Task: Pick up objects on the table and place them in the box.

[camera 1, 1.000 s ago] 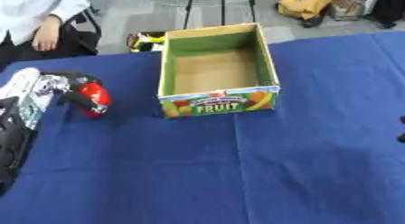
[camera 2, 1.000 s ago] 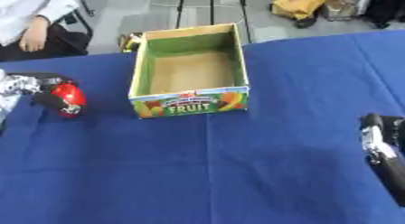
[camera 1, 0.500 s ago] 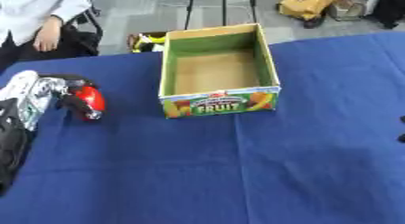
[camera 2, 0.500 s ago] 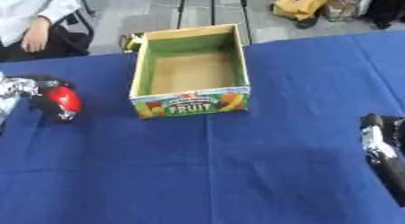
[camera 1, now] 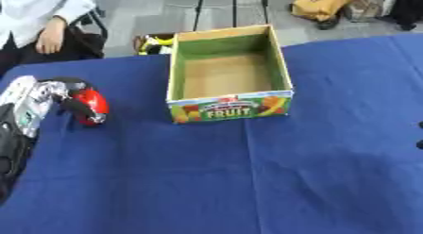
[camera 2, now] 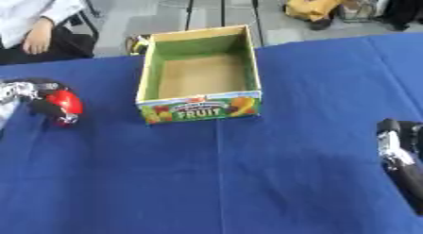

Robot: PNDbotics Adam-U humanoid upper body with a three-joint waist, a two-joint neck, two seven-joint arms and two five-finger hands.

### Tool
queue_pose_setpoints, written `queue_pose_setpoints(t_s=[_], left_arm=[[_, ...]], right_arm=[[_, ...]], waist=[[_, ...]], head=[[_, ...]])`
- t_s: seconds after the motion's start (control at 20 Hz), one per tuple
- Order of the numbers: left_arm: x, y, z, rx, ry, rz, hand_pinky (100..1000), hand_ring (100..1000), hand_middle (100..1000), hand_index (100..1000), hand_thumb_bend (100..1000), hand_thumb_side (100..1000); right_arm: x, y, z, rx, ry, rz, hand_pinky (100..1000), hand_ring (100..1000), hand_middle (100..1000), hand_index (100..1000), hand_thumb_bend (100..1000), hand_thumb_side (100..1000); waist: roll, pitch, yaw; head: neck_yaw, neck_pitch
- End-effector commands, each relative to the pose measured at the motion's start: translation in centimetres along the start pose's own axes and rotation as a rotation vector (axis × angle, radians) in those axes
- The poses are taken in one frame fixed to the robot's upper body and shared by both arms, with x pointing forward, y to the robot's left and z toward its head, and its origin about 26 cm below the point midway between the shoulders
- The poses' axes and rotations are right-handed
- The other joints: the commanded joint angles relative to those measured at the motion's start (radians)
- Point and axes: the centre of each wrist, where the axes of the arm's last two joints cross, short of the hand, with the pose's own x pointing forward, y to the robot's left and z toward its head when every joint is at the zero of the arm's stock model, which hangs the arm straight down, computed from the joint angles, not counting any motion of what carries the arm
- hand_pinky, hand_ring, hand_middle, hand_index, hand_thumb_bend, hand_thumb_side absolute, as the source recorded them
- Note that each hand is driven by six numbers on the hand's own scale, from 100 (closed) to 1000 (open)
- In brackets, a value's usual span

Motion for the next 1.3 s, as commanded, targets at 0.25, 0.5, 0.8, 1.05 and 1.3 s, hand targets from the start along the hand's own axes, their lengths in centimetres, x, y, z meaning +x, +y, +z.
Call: queue_pose_setpoints(t_s=[0.25, 0.5, 0.8, 1.05, 1.3], left_arm=[[1.2, 3.2, 1.8, 0.157, -0.035, -0.057, 196, 533, 812, 727, 100, 100], [3.3, 4.9, 3.3, 0.248, -0.090, -0.130, 183, 530, 798, 692, 100, 100], [7.5, 7.0, 5.9, 0.393, -0.209, -0.226, 165, 522, 786, 657, 100, 100], [12.7, 7.7, 8.0, 0.461, -0.357, -0.261, 155, 510, 762, 630, 100, 100], [17.0, 7.8, 8.4, 0.457, -0.447, -0.242, 147, 502, 748, 613, 100, 100]], right_arm=[[0.5, -0.5, -0.1, -0.018, -0.019, -0.001, 768, 584, 460, 683, 100, 753], [0.5, -0.5, 0.0, -0.018, -0.015, -0.002, 767, 583, 459, 683, 100, 751], [0.4, -0.4, 0.1, -0.016, -0.013, -0.004, 767, 582, 459, 683, 100, 747], [0.5, -0.2, 0.1, -0.007, -0.015, -0.011, 766, 582, 459, 683, 100, 744], [0.6, 0.0, 0.1, 0.008, -0.023, -0.019, 766, 582, 460, 683, 100, 742]], waist=[[0.000, -0.036, 0.007], [0.001, -0.046, 0.013], [0.003, -0.057, 0.018], [0.006, -0.067, 0.017], [0.013, -0.079, 0.007]], head=[[-0.010, 0.017], [-0.014, 0.028], [-0.015, 0.033], [-0.014, 0.035], [-0.009, 0.043]])
